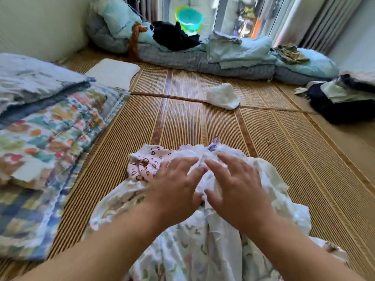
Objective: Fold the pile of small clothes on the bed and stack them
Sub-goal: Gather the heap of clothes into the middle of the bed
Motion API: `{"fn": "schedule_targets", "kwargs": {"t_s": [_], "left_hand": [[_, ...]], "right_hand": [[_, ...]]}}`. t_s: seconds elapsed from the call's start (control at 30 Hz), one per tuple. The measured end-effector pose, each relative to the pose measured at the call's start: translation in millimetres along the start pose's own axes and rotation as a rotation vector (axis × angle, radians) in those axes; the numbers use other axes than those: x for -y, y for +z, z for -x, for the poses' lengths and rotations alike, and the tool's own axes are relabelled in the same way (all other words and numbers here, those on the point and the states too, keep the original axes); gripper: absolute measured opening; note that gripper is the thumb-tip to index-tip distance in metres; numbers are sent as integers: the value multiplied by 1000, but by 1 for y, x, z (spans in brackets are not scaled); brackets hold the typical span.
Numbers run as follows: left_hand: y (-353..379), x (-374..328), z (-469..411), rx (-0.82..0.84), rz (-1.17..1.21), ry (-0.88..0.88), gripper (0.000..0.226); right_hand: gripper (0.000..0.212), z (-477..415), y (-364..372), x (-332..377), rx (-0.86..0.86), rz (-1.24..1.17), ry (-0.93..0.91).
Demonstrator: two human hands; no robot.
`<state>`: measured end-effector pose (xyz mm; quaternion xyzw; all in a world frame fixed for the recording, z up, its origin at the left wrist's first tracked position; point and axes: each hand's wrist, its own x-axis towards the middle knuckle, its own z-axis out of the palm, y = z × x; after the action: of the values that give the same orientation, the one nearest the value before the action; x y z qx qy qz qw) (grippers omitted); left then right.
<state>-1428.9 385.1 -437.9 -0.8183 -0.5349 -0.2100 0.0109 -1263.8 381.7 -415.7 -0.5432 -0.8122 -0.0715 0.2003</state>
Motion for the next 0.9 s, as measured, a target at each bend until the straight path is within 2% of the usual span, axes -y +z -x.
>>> {"fn": "schedule_targets", "kwargs": {"t_s": [0.13, 0.33, 0.53, 0.9], "left_hand": [[10, -19, 16, 6, -54, -6, 60], [-27, -68, 70, 71, -53, -87, 66], [-63, -104, 113, 48, -118, -77, 65], [-77, -121, 132, 92, -130, -79, 67]], "right_hand": [[66, 32, 6, -7, -45, 4, 33], [66, 86, -42, 0, 91, 8, 101], [66, 134, -83, 23, 205, 66, 66], [68, 168, -100, 23, 189, 71, 113]]}}
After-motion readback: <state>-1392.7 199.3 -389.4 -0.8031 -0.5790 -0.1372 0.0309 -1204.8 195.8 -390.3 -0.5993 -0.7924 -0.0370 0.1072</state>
